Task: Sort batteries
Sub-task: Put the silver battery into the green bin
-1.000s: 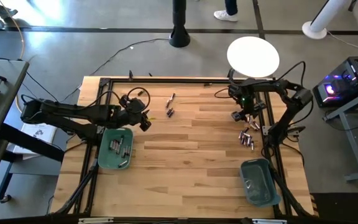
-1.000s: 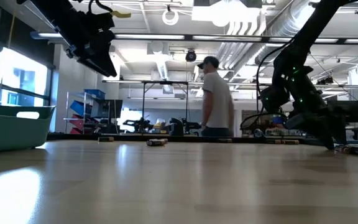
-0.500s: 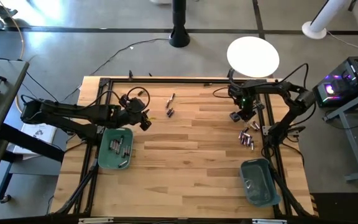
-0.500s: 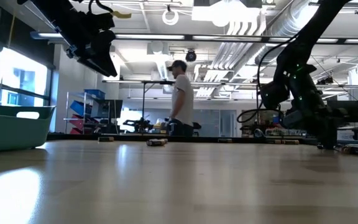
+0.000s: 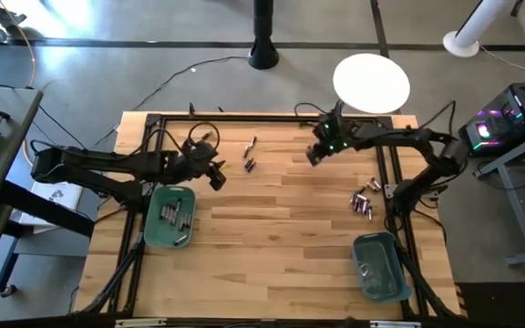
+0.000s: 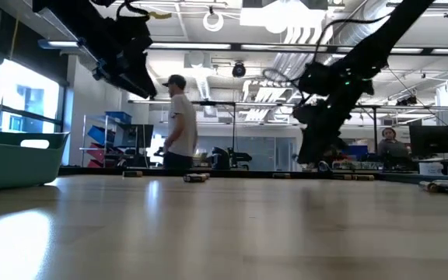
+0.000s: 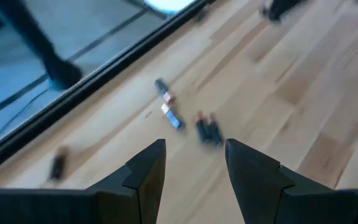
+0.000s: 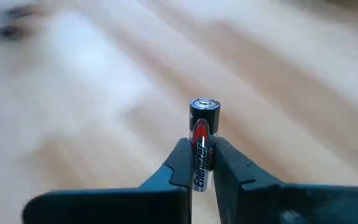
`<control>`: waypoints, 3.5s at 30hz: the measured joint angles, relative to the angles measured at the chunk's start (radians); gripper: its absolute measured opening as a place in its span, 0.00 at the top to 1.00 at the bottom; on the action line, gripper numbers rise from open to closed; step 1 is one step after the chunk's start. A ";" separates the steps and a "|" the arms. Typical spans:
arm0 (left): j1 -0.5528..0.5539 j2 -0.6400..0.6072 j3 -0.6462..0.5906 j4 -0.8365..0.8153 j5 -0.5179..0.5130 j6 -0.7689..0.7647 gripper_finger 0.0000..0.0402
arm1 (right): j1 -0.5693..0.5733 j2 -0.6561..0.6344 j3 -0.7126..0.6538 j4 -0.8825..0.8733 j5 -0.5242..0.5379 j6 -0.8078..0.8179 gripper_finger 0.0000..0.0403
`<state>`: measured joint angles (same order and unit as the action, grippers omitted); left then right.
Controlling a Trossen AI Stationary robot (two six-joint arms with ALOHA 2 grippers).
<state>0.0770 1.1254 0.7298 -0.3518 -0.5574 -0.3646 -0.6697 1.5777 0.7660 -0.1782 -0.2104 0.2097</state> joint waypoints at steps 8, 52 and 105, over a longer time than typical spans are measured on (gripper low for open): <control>0.132 0.073 -0.214 0.719 0.303 0.057 0.60 | 0.163 0.026 -0.023 0.658 -0.105 0.015 0.96; 0.251 0.345 -0.112 1.247 0.794 0.252 0.66 | 0.345 0.027 0.152 0.834 -0.167 -0.112 0.96; 0.159 0.030 -0.073 0.231 0.482 0.211 0.95 | 0.254 -0.076 0.153 0.794 -0.132 -0.166 0.51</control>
<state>0.2355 1.1555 0.6572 -0.1212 -0.0751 -0.1533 -0.4160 1.5019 0.9192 0.6160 -0.3421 0.0440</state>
